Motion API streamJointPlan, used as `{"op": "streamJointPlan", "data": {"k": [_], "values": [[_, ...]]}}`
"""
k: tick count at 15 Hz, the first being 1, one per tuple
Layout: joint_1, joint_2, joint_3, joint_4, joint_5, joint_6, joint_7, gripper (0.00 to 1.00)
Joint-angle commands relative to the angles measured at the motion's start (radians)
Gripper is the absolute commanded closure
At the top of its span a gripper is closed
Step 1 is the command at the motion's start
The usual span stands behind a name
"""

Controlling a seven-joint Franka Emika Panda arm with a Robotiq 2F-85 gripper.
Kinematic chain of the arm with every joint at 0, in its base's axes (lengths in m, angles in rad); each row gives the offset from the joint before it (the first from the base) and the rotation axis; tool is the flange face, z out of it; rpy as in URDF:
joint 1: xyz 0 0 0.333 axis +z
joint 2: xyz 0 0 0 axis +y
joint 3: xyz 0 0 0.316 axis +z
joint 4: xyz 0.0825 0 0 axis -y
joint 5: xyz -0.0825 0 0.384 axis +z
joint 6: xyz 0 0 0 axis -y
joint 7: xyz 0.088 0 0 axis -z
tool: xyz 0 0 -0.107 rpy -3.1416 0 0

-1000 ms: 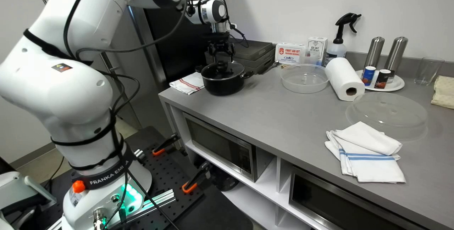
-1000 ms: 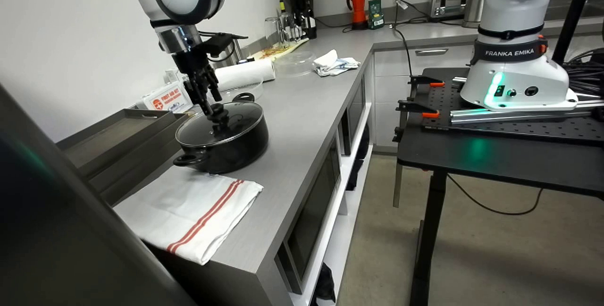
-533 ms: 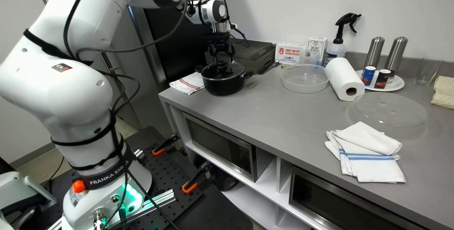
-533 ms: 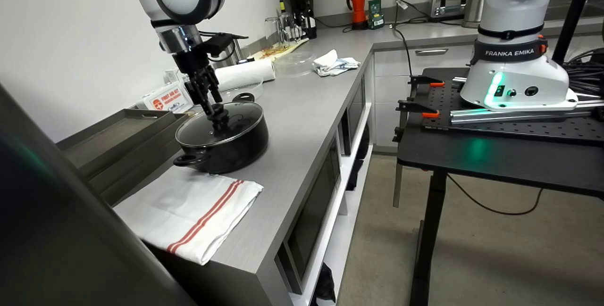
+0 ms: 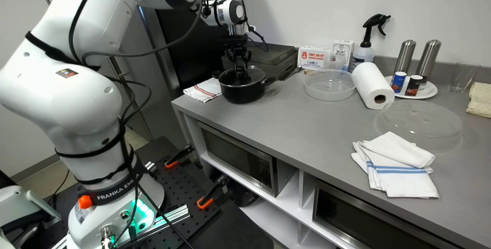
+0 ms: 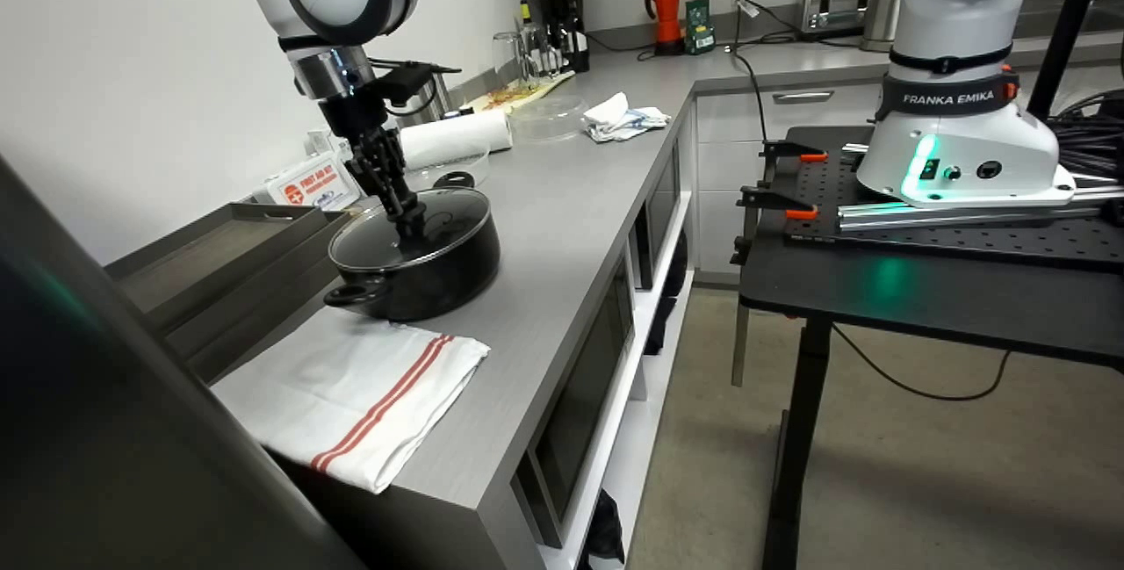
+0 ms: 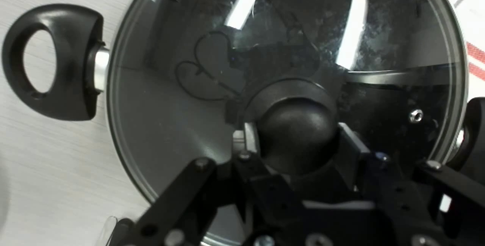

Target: Uncover the pot and put the lid on the counter

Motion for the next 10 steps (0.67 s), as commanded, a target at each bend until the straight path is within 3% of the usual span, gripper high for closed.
{"op": "streamJointPlan", "data": {"k": [1, 10], "values": [[0.003, 0.003, -0.004, 0.021, 0.009, -0.016, -0.018, 0.75], [0.024, -0.107, -0.005, -0.057, -0.024, -0.014, 0.015, 0.75]]}}
